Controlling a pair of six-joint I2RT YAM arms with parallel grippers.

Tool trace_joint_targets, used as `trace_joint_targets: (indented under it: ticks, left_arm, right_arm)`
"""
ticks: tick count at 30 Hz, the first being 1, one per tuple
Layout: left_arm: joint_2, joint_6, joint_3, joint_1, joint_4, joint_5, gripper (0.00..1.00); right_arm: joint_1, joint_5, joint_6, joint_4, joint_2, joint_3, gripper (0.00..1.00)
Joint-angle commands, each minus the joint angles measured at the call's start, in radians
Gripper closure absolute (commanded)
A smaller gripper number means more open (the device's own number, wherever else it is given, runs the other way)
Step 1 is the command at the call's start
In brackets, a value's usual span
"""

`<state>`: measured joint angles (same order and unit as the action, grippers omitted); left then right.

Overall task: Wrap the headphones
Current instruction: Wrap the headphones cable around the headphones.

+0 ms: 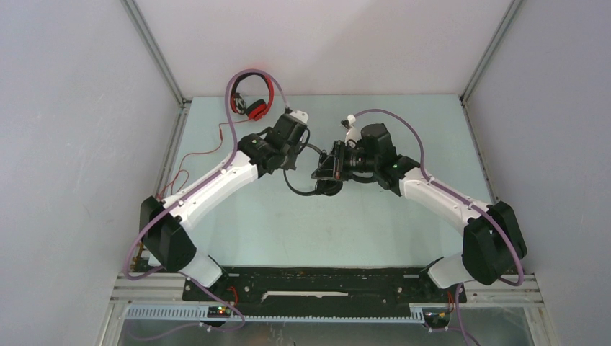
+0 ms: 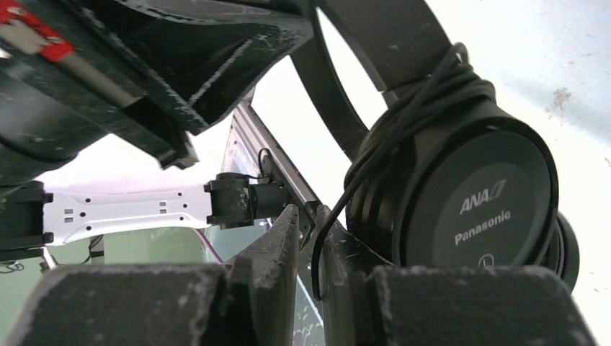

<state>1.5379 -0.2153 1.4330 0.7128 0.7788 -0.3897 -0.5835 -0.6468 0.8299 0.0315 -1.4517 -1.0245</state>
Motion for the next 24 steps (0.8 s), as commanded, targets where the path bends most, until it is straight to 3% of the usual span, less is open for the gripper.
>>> trace_joint_targets:
  ticks: [1,24]
  left_arm:
    - [-0.07,-0.068,0.092,-0.003,-0.058,-0.01,1.0]
    - [-0.082,-0.097,0.149,-0.003,-0.016,-0.035,1.0]
  right_arm:
    - [-0.007,0.039,-0.071,0.044,0.043,-0.04,0.81]
    - [-0.006,0.117,-0.192,0.164,0.194,-0.039,0.76]
